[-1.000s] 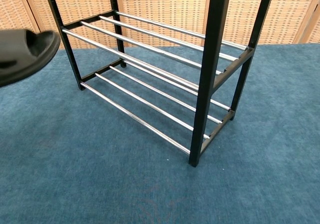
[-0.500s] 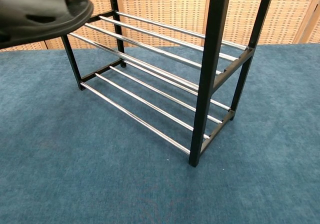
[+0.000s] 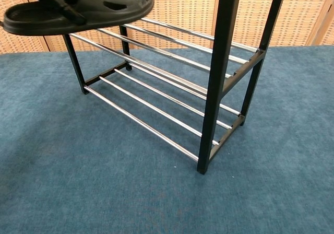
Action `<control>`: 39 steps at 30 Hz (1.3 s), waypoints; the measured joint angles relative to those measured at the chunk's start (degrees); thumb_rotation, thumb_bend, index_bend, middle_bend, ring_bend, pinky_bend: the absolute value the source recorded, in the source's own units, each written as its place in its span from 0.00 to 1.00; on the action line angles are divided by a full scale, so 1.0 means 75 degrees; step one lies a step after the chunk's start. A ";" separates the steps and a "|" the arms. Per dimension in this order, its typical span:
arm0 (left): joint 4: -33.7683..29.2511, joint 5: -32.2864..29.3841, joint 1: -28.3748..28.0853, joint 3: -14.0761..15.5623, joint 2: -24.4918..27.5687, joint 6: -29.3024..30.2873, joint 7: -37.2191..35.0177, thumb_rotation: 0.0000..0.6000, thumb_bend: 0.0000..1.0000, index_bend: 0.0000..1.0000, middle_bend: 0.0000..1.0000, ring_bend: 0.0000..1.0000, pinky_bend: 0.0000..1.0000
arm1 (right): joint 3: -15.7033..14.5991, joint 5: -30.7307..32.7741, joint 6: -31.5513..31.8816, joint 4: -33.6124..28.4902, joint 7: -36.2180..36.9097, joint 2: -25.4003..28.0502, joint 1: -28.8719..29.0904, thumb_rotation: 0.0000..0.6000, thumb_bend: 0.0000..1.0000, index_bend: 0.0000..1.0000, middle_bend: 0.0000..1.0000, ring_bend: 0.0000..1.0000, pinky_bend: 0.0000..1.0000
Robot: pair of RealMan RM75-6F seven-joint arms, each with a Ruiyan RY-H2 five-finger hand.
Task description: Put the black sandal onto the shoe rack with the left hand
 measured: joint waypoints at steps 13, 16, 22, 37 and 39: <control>0.1368 -0.0322 -0.0519 0.0016 -0.1049 0.0117 0.0130 1.00 0.54 0.36 0.42 0.30 0.44 | 0.0019 0.0102 -0.0092 0.0033 0.0073 0.0025 0.0029 1.00 0.00 0.00 0.00 0.00 0.00; 0.1558 -0.0392 -0.0569 -0.0050 -0.1153 0.0066 0.0121 1.00 0.54 0.36 0.42 0.30 0.44 | 0.0020 0.0109 -0.0106 0.0035 0.0088 0.0031 0.0033 1.00 0.00 0.00 0.00 0.00 0.00; 0.1832 -0.0552 -0.0719 -0.0233 -0.1346 -0.0003 0.0144 1.00 0.55 0.36 0.40 0.30 0.43 | 0.0017 0.0122 -0.0122 0.0036 0.0091 0.0036 0.0037 1.00 0.00 0.00 0.00 0.00 0.00; 0.1682 -0.0847 -0.0738 -0.0533 -0.1395 -0.0102 0.0115 1.00 0.54 0.00 0.00 0.00 0.00 | 0.0011 0.0127 -0.0140 0.0040 0.0182 0.0075 0.0035 1.00 0.00 0.00 0.00 0.00 0.00; 0.1622 -0.0851 -0.0722 -0.0537 -0.1365 -0.0134 0.0116 1.00 0.54 0.00 0.00 0.00 0.00 | 0.0015 0.0132 -0.0130 0.0047 0.0161 0.0068 0.0033 1.00 0.00 0.00 0.00 0.00 0.00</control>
